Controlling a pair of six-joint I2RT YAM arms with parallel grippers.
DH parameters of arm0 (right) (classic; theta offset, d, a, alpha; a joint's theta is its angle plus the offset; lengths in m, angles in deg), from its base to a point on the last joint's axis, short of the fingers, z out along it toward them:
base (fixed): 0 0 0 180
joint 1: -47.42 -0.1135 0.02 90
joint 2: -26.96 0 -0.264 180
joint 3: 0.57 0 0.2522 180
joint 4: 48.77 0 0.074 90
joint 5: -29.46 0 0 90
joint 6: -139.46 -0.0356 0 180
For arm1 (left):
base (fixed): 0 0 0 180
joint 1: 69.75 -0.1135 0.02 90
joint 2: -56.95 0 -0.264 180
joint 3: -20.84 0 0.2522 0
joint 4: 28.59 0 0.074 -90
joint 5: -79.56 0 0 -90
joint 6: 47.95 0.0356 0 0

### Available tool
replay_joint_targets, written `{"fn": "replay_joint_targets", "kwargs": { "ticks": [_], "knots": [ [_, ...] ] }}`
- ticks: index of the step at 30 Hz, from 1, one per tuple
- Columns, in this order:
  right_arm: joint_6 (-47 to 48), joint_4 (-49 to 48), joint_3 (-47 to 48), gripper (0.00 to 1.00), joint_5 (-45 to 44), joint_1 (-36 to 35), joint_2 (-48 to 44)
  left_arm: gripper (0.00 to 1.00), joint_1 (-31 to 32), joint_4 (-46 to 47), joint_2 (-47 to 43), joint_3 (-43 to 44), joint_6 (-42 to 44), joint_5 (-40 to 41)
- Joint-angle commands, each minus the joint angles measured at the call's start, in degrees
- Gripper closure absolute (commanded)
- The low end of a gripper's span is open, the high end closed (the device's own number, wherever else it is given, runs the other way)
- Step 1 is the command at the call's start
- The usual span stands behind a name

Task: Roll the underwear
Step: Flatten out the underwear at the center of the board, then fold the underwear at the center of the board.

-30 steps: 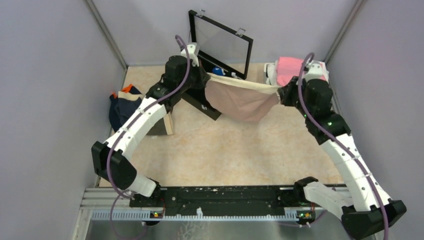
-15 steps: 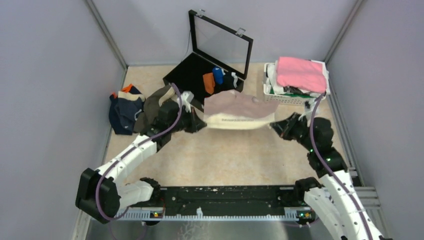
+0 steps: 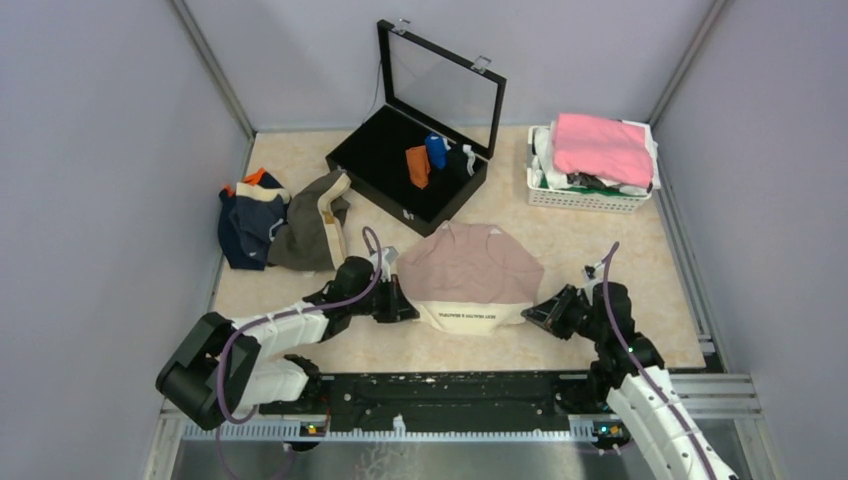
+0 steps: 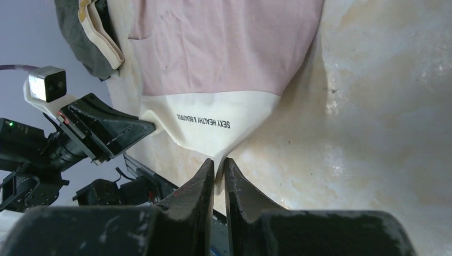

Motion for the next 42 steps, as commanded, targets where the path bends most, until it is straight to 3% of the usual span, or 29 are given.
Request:
{"fn": "replay_joint_targets", "kwargs": {
  "ticks": [1,5,9,14,16,19,26,33,38,42],
  "knots": [
    [-0.27,3.24,3.68,0.87,-1.77,0.08,-1.23,0.96,0.73,4.87,0.11,0.56,-0.74,-0.15],
    [1.42,7.69,5.88,0.86,-5.44,0.09,-3.24,0.9,0.71,1.97,-1.43,0.77,-0.11,1.17],
    [5.07,12.31,10.45,0.76,-10.67,0.15,-3.85,0.87,0.82,-2.73,-4.35,0.68,0.57,3.05],
    [9.44,11.33,14.16,0.68,-13.26,0.19,-0.55,0.71,0.81,-10.69,-8.86,1.88,1.24,7.4],
    [10.08,9.13,13.86,0.68,-12.54,0.19,2.31,0.56,0.83,-15.27,-11.65,2.91,1.26,10.42],
    [10.42,6.4,13.97,0.62,-13.82,0.19,6.01,0.45,0.82,-20.1,-14.84,4.33,1.09,14.98],
    [14.61,0.73,16.92,0.53,-23.37,0.19,21.41,0.38,2.37,-21.95,-18.08,8.07,2.25,20.7],
    [21.44,-6.64,22.35,0.53,-23.82,0.52,39.28,0.35,14.84,-21.05,-11.75,15.23,3.88,30.45],
    [24.82,-9.22,25.26,0.55,-23.84,1.37,47.66,0.34,18.75,-17.77,-7.76,16.75,3.07,31.21],
    [26.92,-10.06,26.89,0.64,-23.69,2.19,52.63,0.35,19.74,-16.68,-6.68,17.07,2.83,30.97]
  ]
}}
